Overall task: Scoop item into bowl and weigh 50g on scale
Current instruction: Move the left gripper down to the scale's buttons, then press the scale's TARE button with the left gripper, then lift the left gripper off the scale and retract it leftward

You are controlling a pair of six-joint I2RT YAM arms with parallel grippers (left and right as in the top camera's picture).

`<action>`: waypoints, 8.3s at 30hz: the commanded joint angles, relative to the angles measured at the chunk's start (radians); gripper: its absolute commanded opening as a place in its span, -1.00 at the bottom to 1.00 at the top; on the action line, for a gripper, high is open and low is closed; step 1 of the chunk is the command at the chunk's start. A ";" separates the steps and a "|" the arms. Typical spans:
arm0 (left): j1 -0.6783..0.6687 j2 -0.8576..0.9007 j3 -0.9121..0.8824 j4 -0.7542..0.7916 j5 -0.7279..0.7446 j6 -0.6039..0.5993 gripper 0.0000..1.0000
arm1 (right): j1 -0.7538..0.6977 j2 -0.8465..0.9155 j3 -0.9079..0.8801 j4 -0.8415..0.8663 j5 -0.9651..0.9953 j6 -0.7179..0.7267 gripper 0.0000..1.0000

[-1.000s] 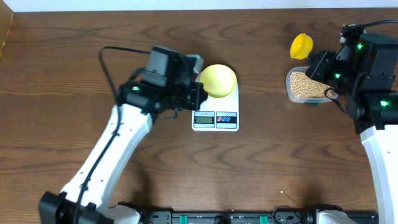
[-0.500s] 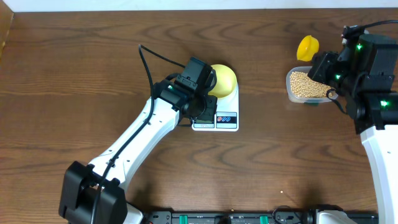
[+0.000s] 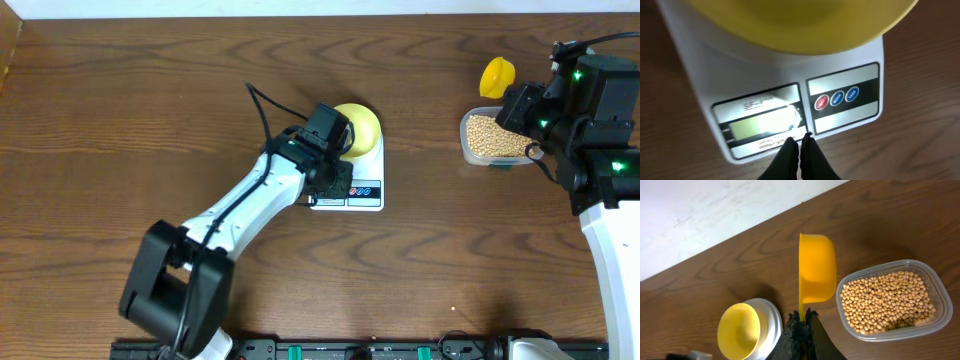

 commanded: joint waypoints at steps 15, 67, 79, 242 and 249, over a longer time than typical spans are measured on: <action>-0.145 0.041 -0.007 0.069 -0.122 0.230 -0.86 | -0.007 -0.004 0.025 -0.011 0.008 -0.014 -0.98; -0.145 0.070 -0.137 0.306 -0.219 0.244 -0.86 | -0.007 -0.004 0.025 -0.025 0.008 -0.024 -0.98; -0.146 0.092 -0.137 0.309 -0.219 0.244 -0.85 | -0.007 -0.004 0.025 -0.025 0.008 -0.024 -0.98; -0.131 -0.277 -0.151 0.140 -0.271 0.169 -0.85 | -0.007 -0.004 0.025 -0.042 0.027 -0.032 -0.98; 0.102 -0.435 -0.151 0.031 -0.270 0.003 -0.85 | -0.007 -0.004 0.025 -0.052 0.027 -0.032 -0.98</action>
